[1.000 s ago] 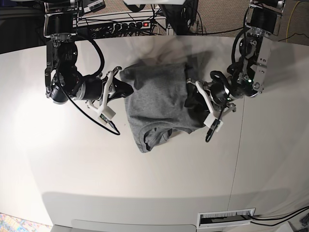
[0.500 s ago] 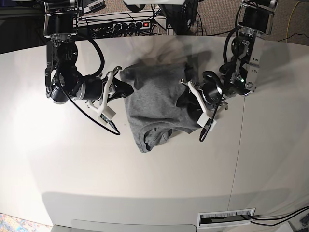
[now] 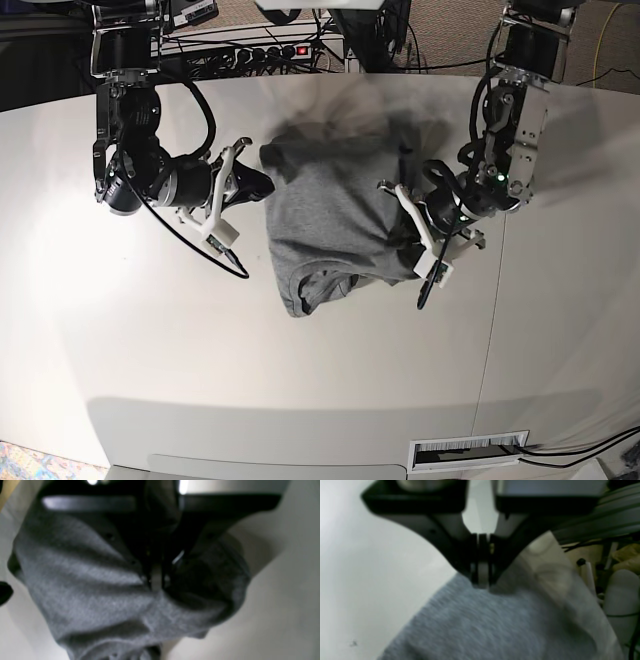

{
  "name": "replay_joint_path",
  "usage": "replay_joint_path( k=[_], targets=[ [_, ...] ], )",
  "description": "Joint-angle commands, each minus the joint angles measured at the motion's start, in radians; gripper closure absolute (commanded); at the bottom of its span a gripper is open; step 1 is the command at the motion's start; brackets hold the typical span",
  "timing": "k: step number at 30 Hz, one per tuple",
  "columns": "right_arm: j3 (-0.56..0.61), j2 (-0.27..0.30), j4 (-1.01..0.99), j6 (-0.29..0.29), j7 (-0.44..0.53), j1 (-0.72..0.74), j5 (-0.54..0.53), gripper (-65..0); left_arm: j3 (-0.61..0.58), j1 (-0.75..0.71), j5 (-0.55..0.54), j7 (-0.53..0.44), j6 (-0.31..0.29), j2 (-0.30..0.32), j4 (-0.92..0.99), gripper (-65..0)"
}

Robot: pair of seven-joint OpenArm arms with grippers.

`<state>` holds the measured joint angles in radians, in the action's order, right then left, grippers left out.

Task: Fold the T-shirt properly
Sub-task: 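Tuck and flatten the folded shirt edge with the left gripper, then drag the folded shirt with the left gripper toward the table edge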

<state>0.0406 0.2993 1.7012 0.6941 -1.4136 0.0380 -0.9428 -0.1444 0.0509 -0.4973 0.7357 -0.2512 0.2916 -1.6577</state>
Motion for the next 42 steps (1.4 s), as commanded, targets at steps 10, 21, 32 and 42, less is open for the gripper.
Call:
replay_joint_path(
  k=[10, 21, 32, 42],
  targets=[
    [-0.003, 0.011, 0.016, 0.004, 0.033, 0.014, 0.015, 0.0, 0.006, 0.001, 0.049, 0.071, 0.000, 0.014, -0.161, 0.0],
    [-0.003, 0.011, 0.016, 0.004, 0.032, 0.012, 0.020, 0.0, 0.006, -0.043, 0.154, -0.058, 0.049, 0.108, -0.084, 0.0],
    [-0.003, 0.011, 0.016, 0.004, 0.040, 0.012, 0.019, 0.0, 0.006, -0.085, 0.235, -0.070, 0.050, 0.111, 0.012, -1.3],
    [-0.003, 0.011, 0.016, 0.004, 0.077, 0.012, 0.019, 0.0, 0.006, -0.079, 0.399, -0.061, 0.180, 0.111, -0.180, -9.5]
  ],
)
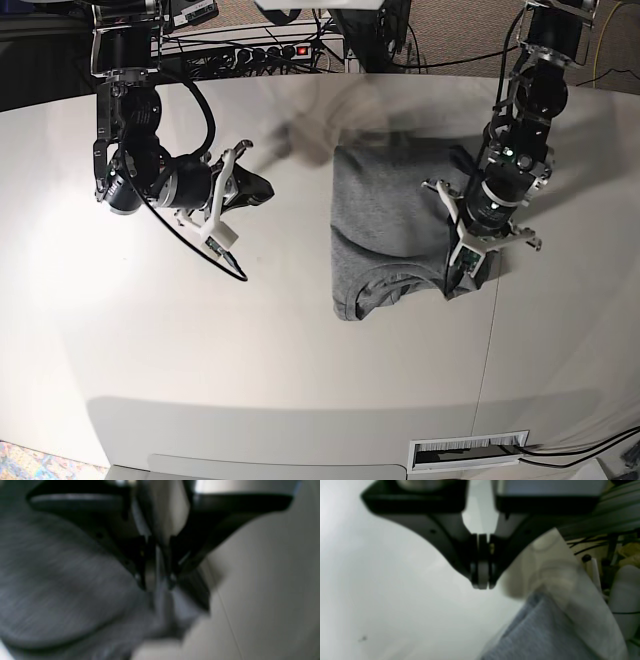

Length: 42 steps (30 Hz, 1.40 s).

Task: Fold the T-shirt properly
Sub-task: 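Drag the folded shirt with the left gripper toward the table edge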

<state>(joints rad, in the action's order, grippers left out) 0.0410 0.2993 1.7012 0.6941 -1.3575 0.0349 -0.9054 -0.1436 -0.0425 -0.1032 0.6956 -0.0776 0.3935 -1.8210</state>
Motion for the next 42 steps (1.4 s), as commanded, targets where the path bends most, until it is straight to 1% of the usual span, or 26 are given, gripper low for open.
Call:
replay_joint_path(
  k=[1, 3, 5, 6, 8, 9, 10, 12, 15, 19, 21, 23, 25, 28, 29, 32, 34, 36, 39, 42],
  targets=[
    [-0.003, 0.011, 0.016, 0.004, 0.024, 0.015, -0.018, 0.0, 0.005, 0.014, 0.015, -0.014, 0.008, 0.008, -0.047, -9.5],
    [-0.003, 0.011, 0.016, 0.004, 0.026, 0.015, -0.018, 0.0, 0.005, 0.014, 0.041, -0.003, 0.013, 0.008, -0.109, -9.5],
    [-0.003, 0.011, 0.016, 0.004, 0.027, 0.015, -0.019, 0.0, 0.005, 0.012, 0.028, 0.007, 0.031, 0.008, -0.163, -9.5],
    [-0.003, 0.011, 0.016, 0.004, 0.029, 0.015, -0.021, 0.0, 0.005, 0.009, -0.014, 0.005, 0.034, 0.008, -0.181, -9.5],
    [-0.003, 0.011, 0.016, 0.004, 0.045, 0.015, -0.021, 0.0, 0.005, 0.002, -0.147, -0.021, 0.032, 0.008, -0.184, -9.5],
    [-0.003, 0.011, 0.016, 0.004, 0.059, 0.015, -0.021, 0.0, 0.005, -0.005, -0.189, -0.051, 0.025, 0.004, -0.177, -9.2],
    [-0.003, 0.010, 0.016, 0.004, 0.076, 0.015, -0.021, 0.0, 0.005, -0.013, -0.192, -0.091, 0.024, -0.005, -0.162, -7.2],
    [-0.003, 0.006, 0.016, 0.004, 0.121, 0.015, -0.020, 0.0, 0.005, -0.011, -0.182, -0.150, 0.026, -0.022, -0.115, 0.0],
    [-0.003, -0.027, 0.016, 0.004, 0.164, 0.018, 0.006, 0.0, 0.005, 0.002, -0.185, -0.231, 0.025, -0.033, -0.028, 0.0],
    [-0.003, -0.087, 0.016, 0.004, 0.154, 0.017, 0.013, 0.0, 0.005, 0.059, -0.183, -0.324, 0.020, -0.034, 0.119, 0.0],
    [-0.003, -0.109, 0.016, 0.004, 0.153, 0.017, 0.013, 0.0, 0.005, 0.101, -0.178, -0.359, -0.002, -0.034, 0.206, 0.0],
    [-0.003, -0.123, 0.016, 0.004, 0.150, 0.017, 0.012, 0.0, 0.005, 0.151, -0.178, -0.388, -0.036, -0.034, 0.304, 0.0],
    [-0.003, -0.130, 0.016, 0.004, 0.147, 0.016, 0.012, 0.0, 0.005, 0.198, -0.178, -0.413, -0.052, -0.039, 0.407, 0.0],
    [-0.003, -0.130, 0.016, 0.004, 0.141, 0.015, 0.013, 0.0, 0.005, 0.258, -0.177, -0.459, -0.055, -0.048, 0.543, 0.0],
    [-0.003, -0.130, 0.016, 0.004, 0.137, 0.015, 0.013, 0.0, 0.005, 0.273, -0.170, -0.488, -0.055, -0.047, 0.581, 0.0],
    [-0.003, -0.130, 0.016, 0.004, 0.137, 0.015, 0.013, 0.0, 0.005, 0.312, -0.049, -0.547, -0.054, -0.043, 0.651, 0.0],
    [-0.003, -0.131, 0.016, 0.004, 0.138, 0.015, 0.013, 0.0, 0.005, 0.332, 0.004, -0.552, -0.053, -0.035, 0.656, 0.0],
    [-0.003, -0.131, 0.016, 0.004, 0.139, 0.015, 0.013, 0.0, 0.005, 0.348, 0.001, -0.537, -0.054, -0.023, 0.644, 0.0],
    [-0.003, -0.130, 0.016, 0.004, 0.138, 0.015, 0.013, 0.0, 0.005, 0.353, -0.066, -0.463, -0.054, 0.004, 0.568, 0.0],
    [-0.003, -0.130, 0.016, 0.004, 0.138, 0.015, 0.022, 0.0, 0.005, 0.346, -0.173, -0.342, -0.054, 0.026, 0.430, 0.0]
  ],
)
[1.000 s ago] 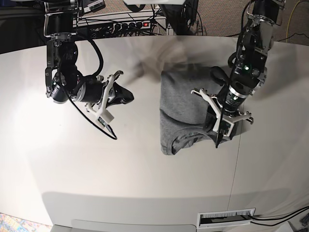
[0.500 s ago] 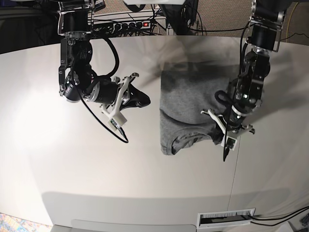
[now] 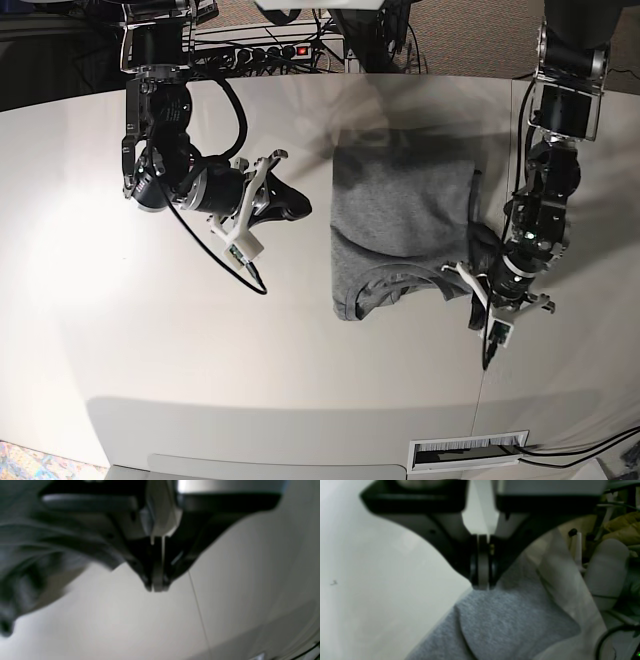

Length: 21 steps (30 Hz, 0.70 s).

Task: Fold the T-shirt properly
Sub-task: 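Drag the folded shirt with the left gripper toward the table edge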

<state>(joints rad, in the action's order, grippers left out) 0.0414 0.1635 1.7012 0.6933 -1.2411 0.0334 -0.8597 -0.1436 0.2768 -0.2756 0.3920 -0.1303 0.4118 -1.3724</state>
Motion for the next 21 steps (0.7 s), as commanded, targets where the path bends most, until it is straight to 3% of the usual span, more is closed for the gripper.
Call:
replay_joint_path(
  k=[1, 4, 8, 12, 21],
  targets=[
    [-0.003, 0.006, 0.016, 0.005, 0.023, 0.017, -0.011, 0.0, 0.005, 0.019, -0.043, 0.001, -0.002, 0.012, -0.074, 0.0],
    [-0.003, 0.006, 0.016, 0.005, 0.024, 0.017, 0.020, 0.0, 0.005, -0.025, -0.169, 0.127, -0.002, 0.011, -0.251, 0.0],
    [-0.003, 0.008, 0.016, 0.005, 0.024, 0.017, 0.032, 0.0, 0.005, -0.137, -0.269, 0.187, -0.051, -0.005, -0.412, 0.0],
    [-0.004, 0.028, 0.016, 0.005, 0.043, 0.017, 0.049, 0.0, 0.005, -0.262, -0.327, 0.179, -0.108, -0.046, -0.431, 0.0],
    [-0.004, 0.031, 0.016, 0.005, 0.037, 0.019, 0.045, 0.0, 0.005, -0.349, -0.240, 0.050, -0.108, -0.088, -0.280, 0.0]
  ],
)
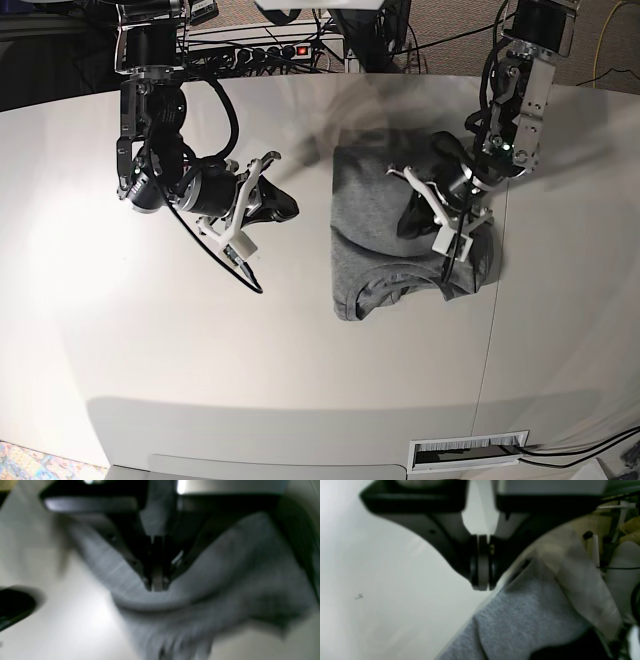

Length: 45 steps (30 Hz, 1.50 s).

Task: Fold the T-shirt properly
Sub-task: 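Drag the folded shirt with the left gripper toward the table edge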

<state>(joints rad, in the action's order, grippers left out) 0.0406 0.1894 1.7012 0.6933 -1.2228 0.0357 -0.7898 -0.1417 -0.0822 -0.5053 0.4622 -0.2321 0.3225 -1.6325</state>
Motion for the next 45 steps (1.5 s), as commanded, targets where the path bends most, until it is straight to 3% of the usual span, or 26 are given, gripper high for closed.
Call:
replay_joint_path(
  k=[1, 9, 18, 24, 33, 37, 41, 45],
  targets=[
    [-0.003, 0.005, 0.016, 0.005, 0.018, 0.016, -0.025, 0.0, 0.003, 0.010, -0.010, -0.048, -0.006, 0.002, 0.014, 0.0],
    [-0.003, 0.005, 0.017, 0.005, 0.015, 0.016, -0.024, 0.0, 0.003, 0.061, 0.209, -0.215, -0.001, 0.005, 0.258, 0.0],
    [-0.003, 0.005, 0.017, 0.005, -0.023, 0.014, -0.025, 0.0, 0.003, 0.222, 0.271, -0.258, 0.013, 0.045, 0.431, 0.0],
    [-0.003, 0.020, 0.017, 0.005, -0.035, 0.014, -0.025, 0.0, 0.003, 0.301, 0.271, -0.291, -0.016, 0.100, 0.480, 0.0],
    [-0.003, 0.114, 0.020, 0.005, -0.045, 0.014, -0.074, 0.0, 0.003, 0.343, 0.266, -0.299, -0.066, 0.189, 0.494, 0.0],
    [-0.003, 0.143, 0.020, 0.005, -0.045, 0.014, -0.084, 0.0, 0.003, 0.343, 0.266, -0.299, -0.147, 0.222, 0.494, 0.0],
    [-0.005, 0.146, 0.021, 0.005, -0.045, 0.014, -0.085, 0.0, 0.003, 0.346, 0.257, -0.297, -0.159, 0.249, 0.491, 0.0],
    [-0.012, 0.154, 0.021, 0.005, -0.044, 0.014, -0.089, 0.0, 0.003, 0.346, 0.155, -0.192, -0.162, 0.290, 0.414, 0.0]
  ],
)
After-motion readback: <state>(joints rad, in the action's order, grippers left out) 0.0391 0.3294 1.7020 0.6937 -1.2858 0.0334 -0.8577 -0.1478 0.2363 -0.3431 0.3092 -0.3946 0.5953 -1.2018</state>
